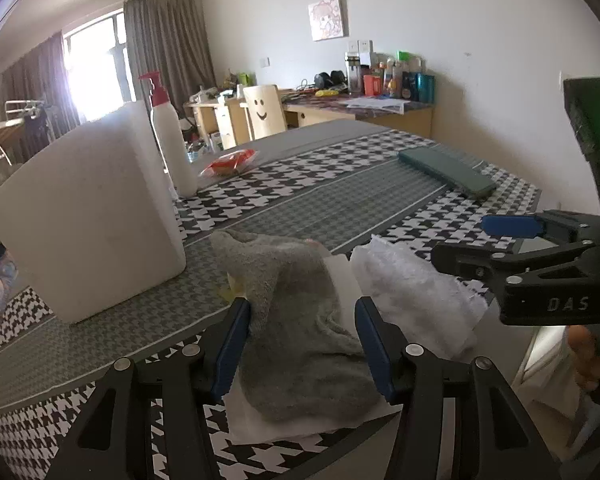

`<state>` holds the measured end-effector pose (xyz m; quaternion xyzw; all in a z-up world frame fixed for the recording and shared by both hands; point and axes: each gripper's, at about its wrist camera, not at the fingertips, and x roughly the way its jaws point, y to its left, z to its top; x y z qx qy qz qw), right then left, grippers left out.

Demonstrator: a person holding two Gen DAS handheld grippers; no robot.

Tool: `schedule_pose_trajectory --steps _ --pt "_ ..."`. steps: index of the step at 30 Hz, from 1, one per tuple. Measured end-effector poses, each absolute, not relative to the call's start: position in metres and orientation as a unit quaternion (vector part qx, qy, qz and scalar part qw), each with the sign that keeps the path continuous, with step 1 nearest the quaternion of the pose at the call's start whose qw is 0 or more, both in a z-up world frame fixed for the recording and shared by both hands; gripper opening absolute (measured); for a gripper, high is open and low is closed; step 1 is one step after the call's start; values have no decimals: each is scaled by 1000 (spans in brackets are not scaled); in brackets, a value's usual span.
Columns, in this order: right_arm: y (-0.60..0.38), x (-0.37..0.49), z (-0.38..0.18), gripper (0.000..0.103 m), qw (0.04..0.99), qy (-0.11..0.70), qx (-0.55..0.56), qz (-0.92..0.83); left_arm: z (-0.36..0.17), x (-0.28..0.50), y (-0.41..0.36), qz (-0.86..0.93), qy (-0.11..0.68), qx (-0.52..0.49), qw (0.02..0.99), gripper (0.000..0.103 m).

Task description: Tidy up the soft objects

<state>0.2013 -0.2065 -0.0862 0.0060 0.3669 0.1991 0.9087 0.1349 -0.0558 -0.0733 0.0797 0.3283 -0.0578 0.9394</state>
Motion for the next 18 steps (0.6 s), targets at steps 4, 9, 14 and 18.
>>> schedule_pose_trajectory --steps 4,9,14,18 --pt "-208 200 -89 88 907 371 9 199 -80 143 -53 -39 343 84 935 33" --pt "-210 198 -87 88 909 366 11 199 -85 147 -48 -25 353 86 931 6" --pt "-210 198 -87 88 909 367 12 198 -70 136 -42 -50 334 67 939 5" --pt "-204 197 -85 88 906 366 13 213 -60 129 -36 -60 324 51 943 5"
